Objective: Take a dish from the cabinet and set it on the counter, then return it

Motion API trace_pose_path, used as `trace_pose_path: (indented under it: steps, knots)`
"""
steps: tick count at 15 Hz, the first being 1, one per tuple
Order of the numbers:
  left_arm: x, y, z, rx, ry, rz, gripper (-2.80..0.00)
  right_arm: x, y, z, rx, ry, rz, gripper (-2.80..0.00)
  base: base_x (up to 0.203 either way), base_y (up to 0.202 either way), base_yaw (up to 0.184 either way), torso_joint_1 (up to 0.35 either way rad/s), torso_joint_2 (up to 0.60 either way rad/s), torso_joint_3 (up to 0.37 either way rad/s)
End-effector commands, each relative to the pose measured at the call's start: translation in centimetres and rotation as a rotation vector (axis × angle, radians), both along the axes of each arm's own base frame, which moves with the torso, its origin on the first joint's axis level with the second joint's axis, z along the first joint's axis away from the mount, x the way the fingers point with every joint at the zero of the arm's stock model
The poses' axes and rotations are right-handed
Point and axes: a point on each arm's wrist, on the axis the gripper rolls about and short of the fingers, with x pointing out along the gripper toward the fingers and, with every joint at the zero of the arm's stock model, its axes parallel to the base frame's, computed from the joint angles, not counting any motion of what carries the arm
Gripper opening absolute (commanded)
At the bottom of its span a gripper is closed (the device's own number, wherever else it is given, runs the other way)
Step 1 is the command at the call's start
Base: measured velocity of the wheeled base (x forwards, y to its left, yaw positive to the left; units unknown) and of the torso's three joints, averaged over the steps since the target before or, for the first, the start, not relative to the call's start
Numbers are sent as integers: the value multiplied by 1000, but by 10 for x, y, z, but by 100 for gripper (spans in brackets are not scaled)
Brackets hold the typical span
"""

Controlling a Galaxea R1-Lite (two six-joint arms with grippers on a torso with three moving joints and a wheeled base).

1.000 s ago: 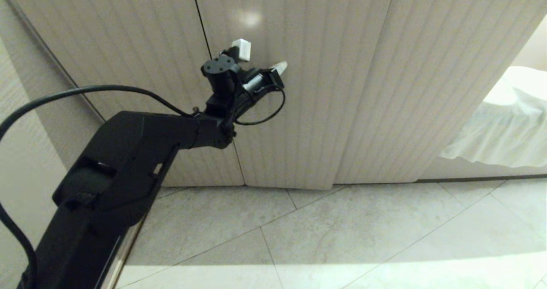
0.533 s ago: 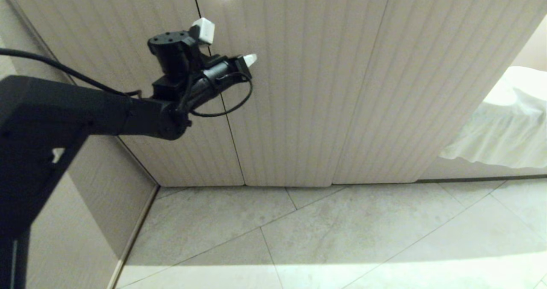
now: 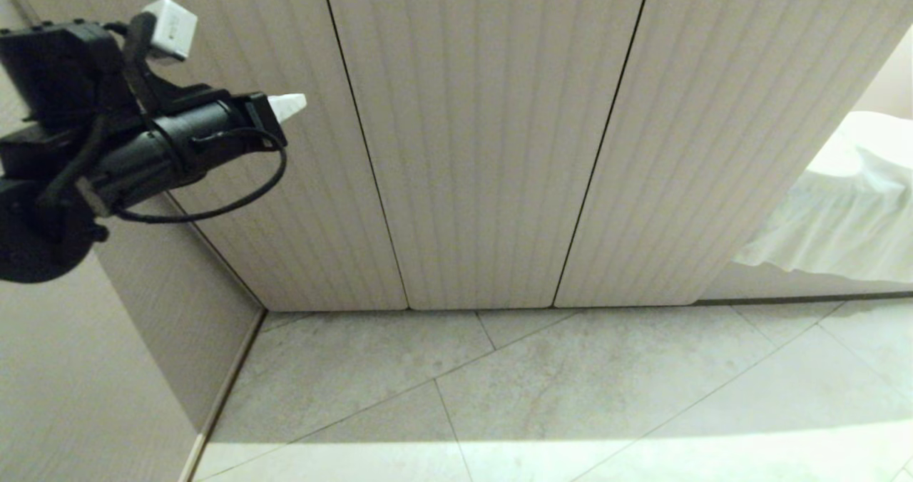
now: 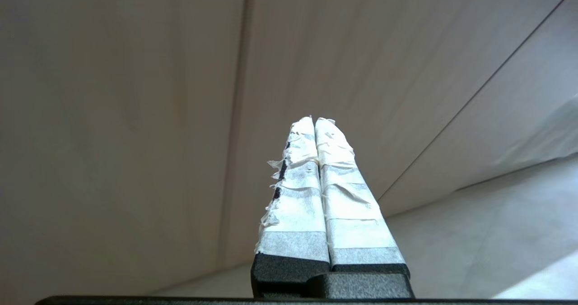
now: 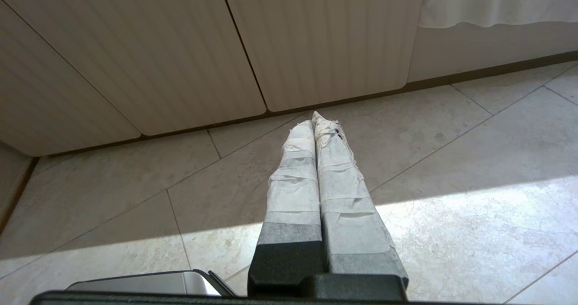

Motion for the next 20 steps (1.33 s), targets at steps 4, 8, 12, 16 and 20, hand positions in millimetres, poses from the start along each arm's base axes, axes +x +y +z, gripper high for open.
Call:
trace_pose_path:
  steps: [4, 8, 12, 16, 20]
  knots:
    - [-71, 27, 37, 99, -68, 94, -280, 0, 0, 0, 1, 1, 0, -280, 0, 0, 0, 0, 0, 0]
    - [-109, 30, 40, 127, -70, 120, -280, 0, 0, 0, 1, 1, 0, -280, 0, 0, 0, 0, 0, 0]
    - [-158, 32, 17, 141, -47, 139, -280, 0, 0, 0, 1, 1, 0, -280, 0, 0, 0, 0, 0, 0]
    - [-211, 35, -19, 144, -32, 151, -280, 0, 0, 0, 1, 1, 0, -280, 0, 0, 0, 0, 0, 0]
    - [-267, 38, -74, 144, -32, 181, -280, 0, 0, 0, 1, 1, 0, -280, 0, 0, 0, 0, 0, 0]
